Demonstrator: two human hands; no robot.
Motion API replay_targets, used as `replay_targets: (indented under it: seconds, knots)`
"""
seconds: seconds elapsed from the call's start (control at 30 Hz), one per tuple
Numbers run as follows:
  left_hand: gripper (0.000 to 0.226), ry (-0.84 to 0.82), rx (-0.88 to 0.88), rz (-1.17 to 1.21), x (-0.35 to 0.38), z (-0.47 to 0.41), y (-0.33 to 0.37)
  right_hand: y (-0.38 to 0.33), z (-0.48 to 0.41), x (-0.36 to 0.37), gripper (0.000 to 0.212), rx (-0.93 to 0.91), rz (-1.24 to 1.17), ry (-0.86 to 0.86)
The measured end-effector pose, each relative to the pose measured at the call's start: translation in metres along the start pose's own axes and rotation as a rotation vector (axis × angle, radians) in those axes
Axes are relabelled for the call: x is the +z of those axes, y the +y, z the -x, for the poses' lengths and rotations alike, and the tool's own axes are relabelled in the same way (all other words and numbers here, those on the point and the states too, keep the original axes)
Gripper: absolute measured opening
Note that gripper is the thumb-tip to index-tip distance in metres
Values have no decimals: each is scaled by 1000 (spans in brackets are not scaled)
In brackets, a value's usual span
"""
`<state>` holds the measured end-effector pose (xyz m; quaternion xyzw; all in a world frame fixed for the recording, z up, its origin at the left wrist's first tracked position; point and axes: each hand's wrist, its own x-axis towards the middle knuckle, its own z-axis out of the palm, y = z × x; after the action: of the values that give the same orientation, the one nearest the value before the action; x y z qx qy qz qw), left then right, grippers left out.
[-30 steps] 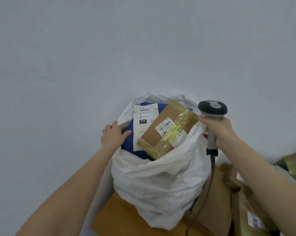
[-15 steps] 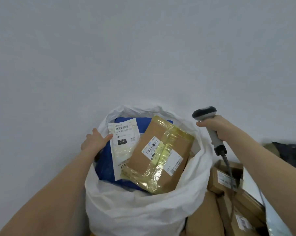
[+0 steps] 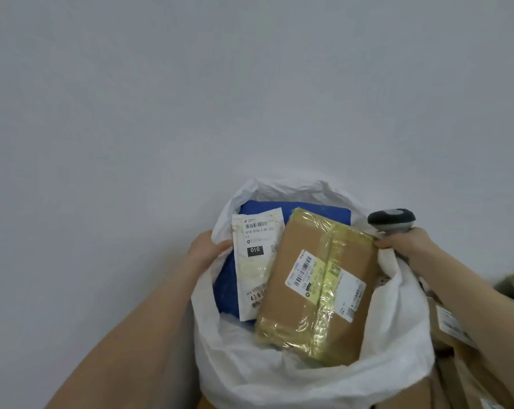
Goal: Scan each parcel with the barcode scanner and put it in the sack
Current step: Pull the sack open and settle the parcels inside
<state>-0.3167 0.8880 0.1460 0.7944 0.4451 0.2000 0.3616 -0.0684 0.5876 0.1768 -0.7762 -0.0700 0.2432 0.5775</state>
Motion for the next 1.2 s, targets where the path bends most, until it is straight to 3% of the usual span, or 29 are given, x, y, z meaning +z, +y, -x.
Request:
replay_targets:
  seconds: [0.07, 0.17, 0.27, 0.33, 0.4, 0.47, 0.6, 0.77, 1.0, 1.2]
  knots:
    - [20, 113, 38, 29, -9, -2, 9, -6, 0, 10, 29, -37, 31, 47]
    - [24, 289, 138, -63, -28, -11, 29, -22, -1, 23, 30, -106, 63, 121]
    - [63, 308, 182, -225, -41, -16, 47, -41, -3, 33, 26, -196, 98, 159]
    - [90, 216, 148, -428, -38, -12, 47, -43, -2, 39, 27, -228, 124, 157]
    - [100, 125, 153, -532, -27, -7, 34, -33, -2, 41, 27, -233, 166, 144]
    - [94, 114, 183, -460, -20, -4, 22, -24, -2, 40, 26, -228, 183, 128]
    - [62, 225, 190, -89, -19, -11, 23, -20, -3, 36, 32, -197, 124, 114]
    - [36, 346, 182, 65, -26, -18, 39, -29, -1, 34, 33, -181, 29, 171]
    - [26, 539, 359, 214, -97, -43, 114, -109, 6, 30, 28, -328, -219, 210]
    - [28, 553, 357, 167, -98, -37, 106, -92, 9, 42, 26, -291, -75, 257]
